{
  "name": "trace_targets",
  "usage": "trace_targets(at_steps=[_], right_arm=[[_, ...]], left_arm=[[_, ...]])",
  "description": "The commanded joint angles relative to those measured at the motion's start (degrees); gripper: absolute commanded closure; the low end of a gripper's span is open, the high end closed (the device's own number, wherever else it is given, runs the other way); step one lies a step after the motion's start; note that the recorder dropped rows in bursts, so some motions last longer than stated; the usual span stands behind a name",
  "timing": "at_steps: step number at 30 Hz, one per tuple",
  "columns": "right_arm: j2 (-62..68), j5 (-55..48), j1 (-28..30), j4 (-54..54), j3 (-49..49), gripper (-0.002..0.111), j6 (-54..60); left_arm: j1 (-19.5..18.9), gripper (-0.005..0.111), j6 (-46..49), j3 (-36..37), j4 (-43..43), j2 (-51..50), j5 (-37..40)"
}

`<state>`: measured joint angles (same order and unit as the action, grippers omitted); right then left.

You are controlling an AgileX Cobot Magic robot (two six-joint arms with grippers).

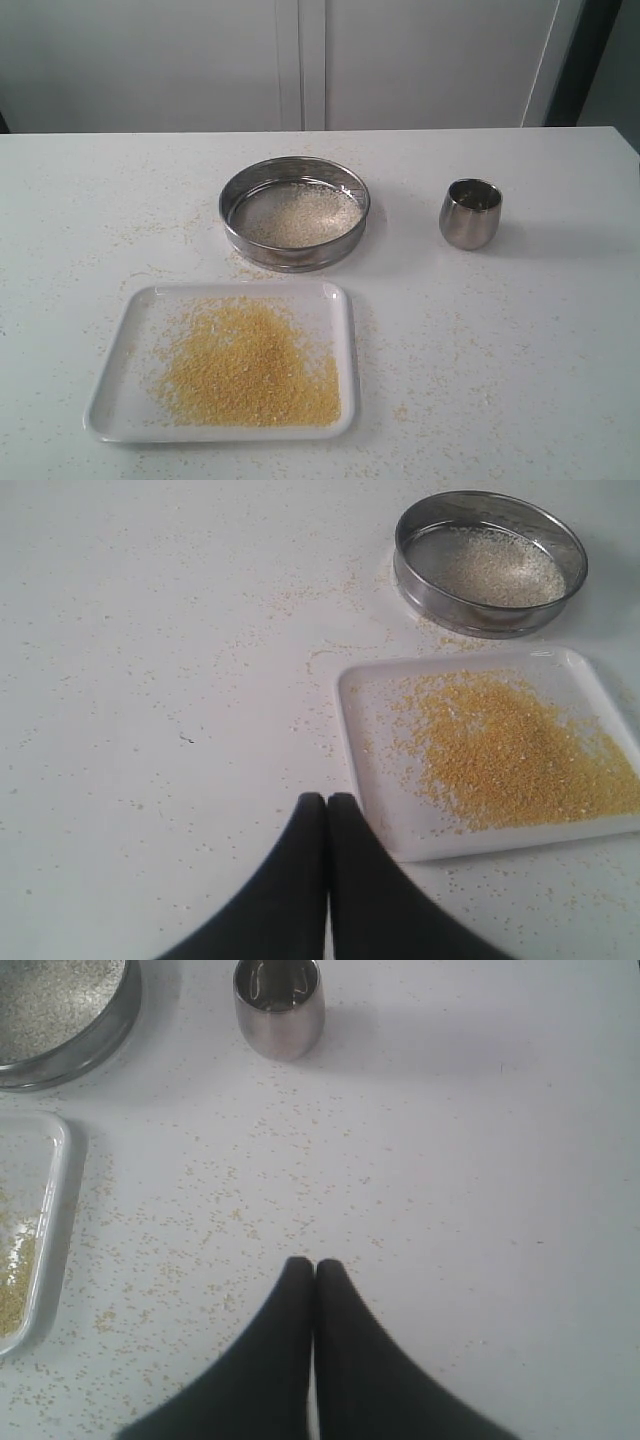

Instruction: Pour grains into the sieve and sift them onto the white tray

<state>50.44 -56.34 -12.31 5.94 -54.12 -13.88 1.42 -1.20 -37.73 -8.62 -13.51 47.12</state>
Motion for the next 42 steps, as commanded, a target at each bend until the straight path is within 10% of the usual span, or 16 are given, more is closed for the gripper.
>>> trace_targets(at_steps=[1,14,42], right_arm=[[-0.3,0.7,0.4,0.0,0.2,0.108,0.0],[-0.3,0.7,0.4,-0.1,0.2,0.108,0.0],[-0.3,0.7,0.4,-0.1,0.2,0.108,0.0]], left_arm=[[-0.1,0.107,0.2,0.3,-0.1,0.4,0.5],[-0.1,0.107,0.2,2.9,2.2,3.7,0.1],[-0.1,0.107,0.2,36.5,9.2,13.5,-26.5]])
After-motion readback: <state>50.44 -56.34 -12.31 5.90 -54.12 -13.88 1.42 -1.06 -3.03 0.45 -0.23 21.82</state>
